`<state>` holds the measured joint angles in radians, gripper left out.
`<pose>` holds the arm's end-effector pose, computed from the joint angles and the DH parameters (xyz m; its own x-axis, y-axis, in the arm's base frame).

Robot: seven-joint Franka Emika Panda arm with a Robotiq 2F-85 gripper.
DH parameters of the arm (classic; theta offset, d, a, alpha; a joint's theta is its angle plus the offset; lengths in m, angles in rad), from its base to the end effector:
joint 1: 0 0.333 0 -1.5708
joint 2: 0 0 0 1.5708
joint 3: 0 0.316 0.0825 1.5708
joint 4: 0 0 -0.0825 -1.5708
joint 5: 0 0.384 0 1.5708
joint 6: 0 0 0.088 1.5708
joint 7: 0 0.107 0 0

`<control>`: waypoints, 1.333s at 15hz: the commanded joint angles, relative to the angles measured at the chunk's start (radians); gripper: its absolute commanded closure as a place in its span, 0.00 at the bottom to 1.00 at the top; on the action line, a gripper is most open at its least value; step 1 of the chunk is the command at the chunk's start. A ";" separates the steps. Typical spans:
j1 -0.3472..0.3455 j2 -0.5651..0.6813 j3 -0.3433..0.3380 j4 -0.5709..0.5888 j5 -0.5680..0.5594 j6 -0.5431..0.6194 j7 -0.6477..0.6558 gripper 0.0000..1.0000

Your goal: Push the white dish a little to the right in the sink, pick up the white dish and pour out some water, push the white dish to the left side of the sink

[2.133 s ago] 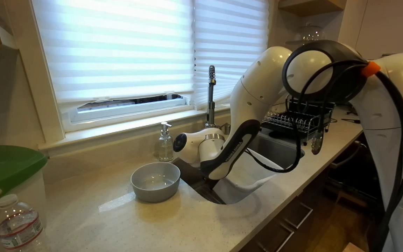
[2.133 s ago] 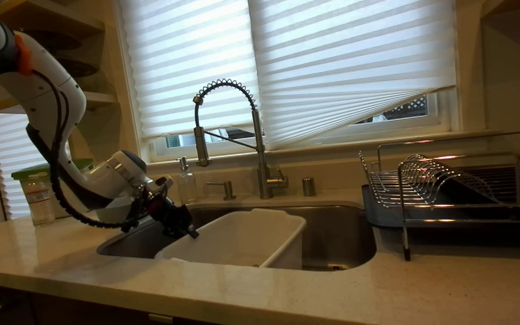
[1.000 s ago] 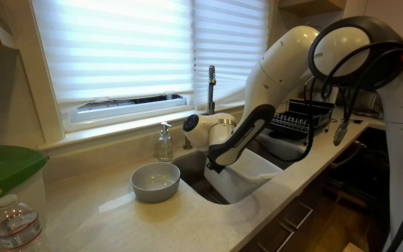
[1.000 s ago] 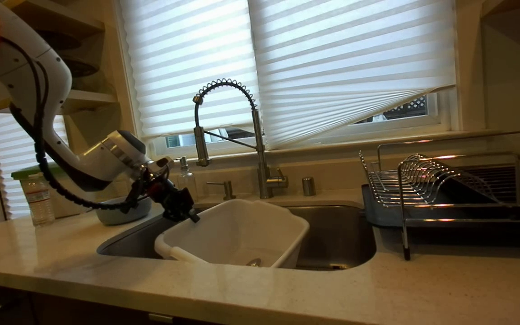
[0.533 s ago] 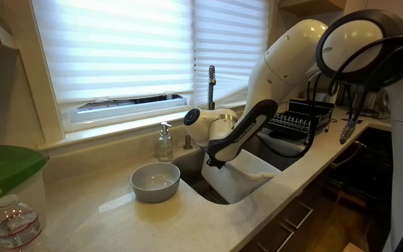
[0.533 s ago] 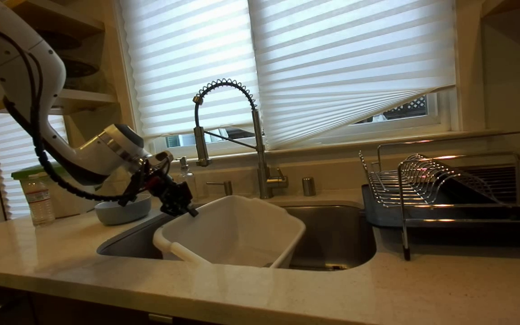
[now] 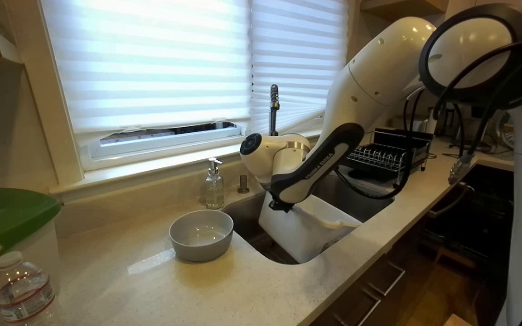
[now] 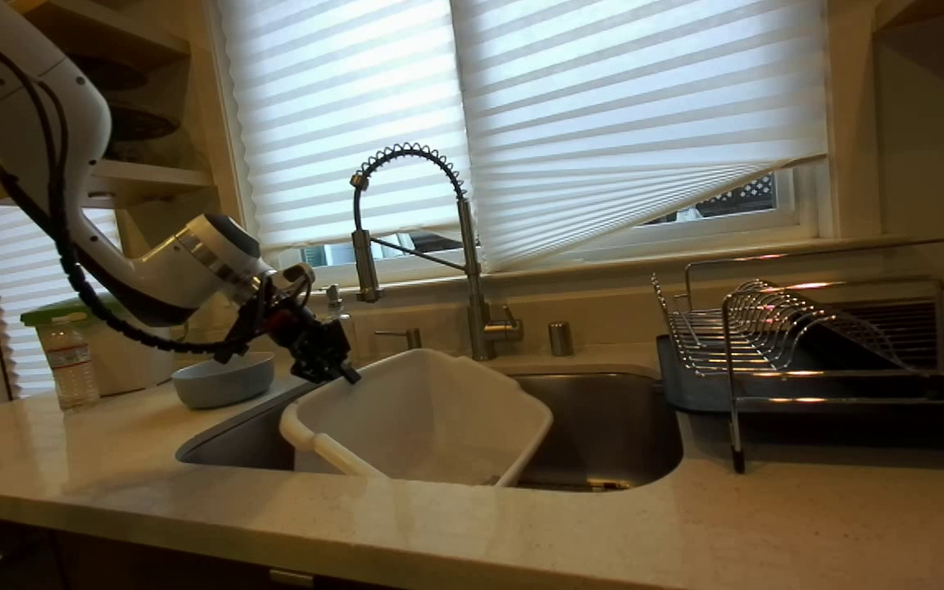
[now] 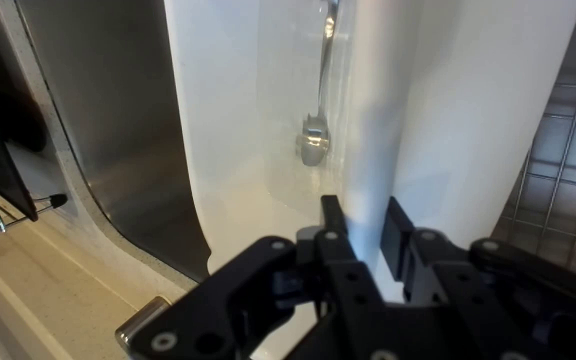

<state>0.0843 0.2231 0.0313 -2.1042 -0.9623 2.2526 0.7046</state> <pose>0.5730 0.0434 0.3146 0.9743 0.1349 0.1803 -0.0075 -0.7808 0.6248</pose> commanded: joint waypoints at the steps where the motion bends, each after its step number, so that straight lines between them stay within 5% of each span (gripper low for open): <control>1: 0.002 -0.072 0.001 -0.015 0.011 0.002 -0.059 0.94; 20: -0.016 -0.155 -0.005 -0.001 0.042 -0.009 -0.175 0.94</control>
<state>0.0612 0.1422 0.0169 -2.1043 -0.9321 2.2540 0.6029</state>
